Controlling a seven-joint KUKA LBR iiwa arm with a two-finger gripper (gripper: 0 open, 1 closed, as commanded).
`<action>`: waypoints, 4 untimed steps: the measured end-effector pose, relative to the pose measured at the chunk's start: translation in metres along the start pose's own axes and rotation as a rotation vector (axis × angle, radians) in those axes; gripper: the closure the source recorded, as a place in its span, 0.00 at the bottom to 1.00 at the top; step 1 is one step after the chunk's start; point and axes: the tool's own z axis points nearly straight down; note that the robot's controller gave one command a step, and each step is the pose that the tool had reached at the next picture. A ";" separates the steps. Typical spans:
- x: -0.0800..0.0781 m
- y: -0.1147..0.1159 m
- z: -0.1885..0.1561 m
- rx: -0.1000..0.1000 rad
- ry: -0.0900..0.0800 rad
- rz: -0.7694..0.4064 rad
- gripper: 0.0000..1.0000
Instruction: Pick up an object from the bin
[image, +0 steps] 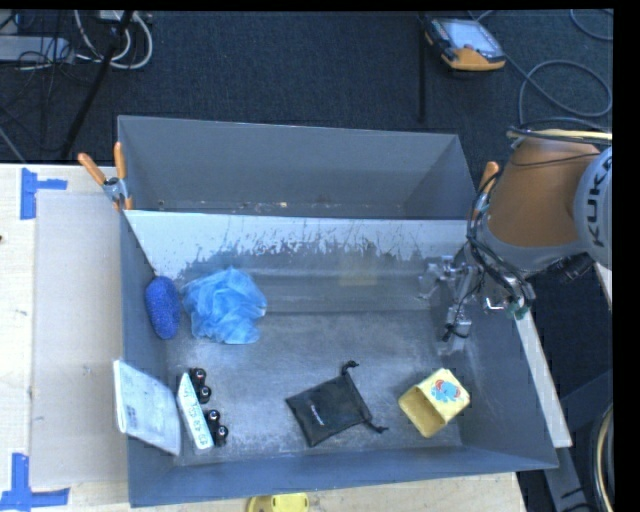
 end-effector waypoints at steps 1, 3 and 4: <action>-0.002 0.000 -0.005 0.001 -0.007 -0.002 0.00; 0.016 0.070 0.052 0.002 -0.006 -0.317 0.00; 0.032 0.091 0.067 0.001 -0.005 -0.265 0.00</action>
Offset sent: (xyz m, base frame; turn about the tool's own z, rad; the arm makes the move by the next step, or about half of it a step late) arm -0.0456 0.0911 -0.0608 -0.2156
